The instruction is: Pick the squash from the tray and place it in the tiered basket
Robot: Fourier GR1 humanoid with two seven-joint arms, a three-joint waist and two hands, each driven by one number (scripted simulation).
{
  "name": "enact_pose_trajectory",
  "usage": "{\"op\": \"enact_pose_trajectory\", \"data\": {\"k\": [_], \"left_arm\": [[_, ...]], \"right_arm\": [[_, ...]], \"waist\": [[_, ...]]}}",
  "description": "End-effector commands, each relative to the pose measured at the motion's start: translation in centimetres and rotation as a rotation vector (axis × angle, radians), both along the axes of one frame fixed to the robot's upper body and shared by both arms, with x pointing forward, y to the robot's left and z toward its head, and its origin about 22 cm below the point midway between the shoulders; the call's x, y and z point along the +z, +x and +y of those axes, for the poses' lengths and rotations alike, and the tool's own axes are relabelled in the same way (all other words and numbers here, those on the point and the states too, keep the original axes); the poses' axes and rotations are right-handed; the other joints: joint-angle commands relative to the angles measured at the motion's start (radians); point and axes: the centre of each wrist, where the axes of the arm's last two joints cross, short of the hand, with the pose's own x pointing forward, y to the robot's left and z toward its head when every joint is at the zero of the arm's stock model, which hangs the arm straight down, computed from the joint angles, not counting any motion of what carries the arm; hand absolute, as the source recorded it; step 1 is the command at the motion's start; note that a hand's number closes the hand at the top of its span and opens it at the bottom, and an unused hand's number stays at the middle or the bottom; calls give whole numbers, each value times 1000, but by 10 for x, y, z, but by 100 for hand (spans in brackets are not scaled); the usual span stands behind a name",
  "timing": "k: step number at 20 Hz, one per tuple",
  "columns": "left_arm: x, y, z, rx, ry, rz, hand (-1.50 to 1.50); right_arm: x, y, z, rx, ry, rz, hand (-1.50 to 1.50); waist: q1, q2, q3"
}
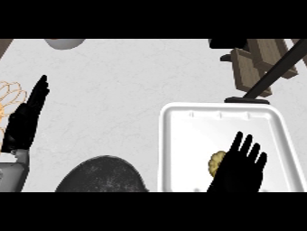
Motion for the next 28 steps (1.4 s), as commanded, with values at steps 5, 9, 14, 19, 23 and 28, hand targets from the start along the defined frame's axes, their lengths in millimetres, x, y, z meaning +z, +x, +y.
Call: {"op": "enact_pose_trajectory", "data": {"k": [5,9,14,19,23,28], "left_arm": [[-5,-17,-9,2,-6,-2,0],[-7,-13,-7,-4,6,-11,0],[2,-5,-7,3,8,-7,0],[-8,1,-7,-2,4,-10,0],[-3,11,1,24,2,-3,0],[-6,2,-29,-32,-7,-11,0]], "right_arm": [[-16,17,9,-219,13,58,-150],[-15,9,-2,-208,44,192,150],[-43,15,5,-74,-102,251,150],[-17,11,15,-93,38,127,150],[-21,12,26,-91,69,51,150],[71,33,57,277,258,-78,150]], "waist": [[9,-2,1],[0,-2,0],[6,-2,0],[-9,-3,0],[-8,0,0],[34,1,0]]}}
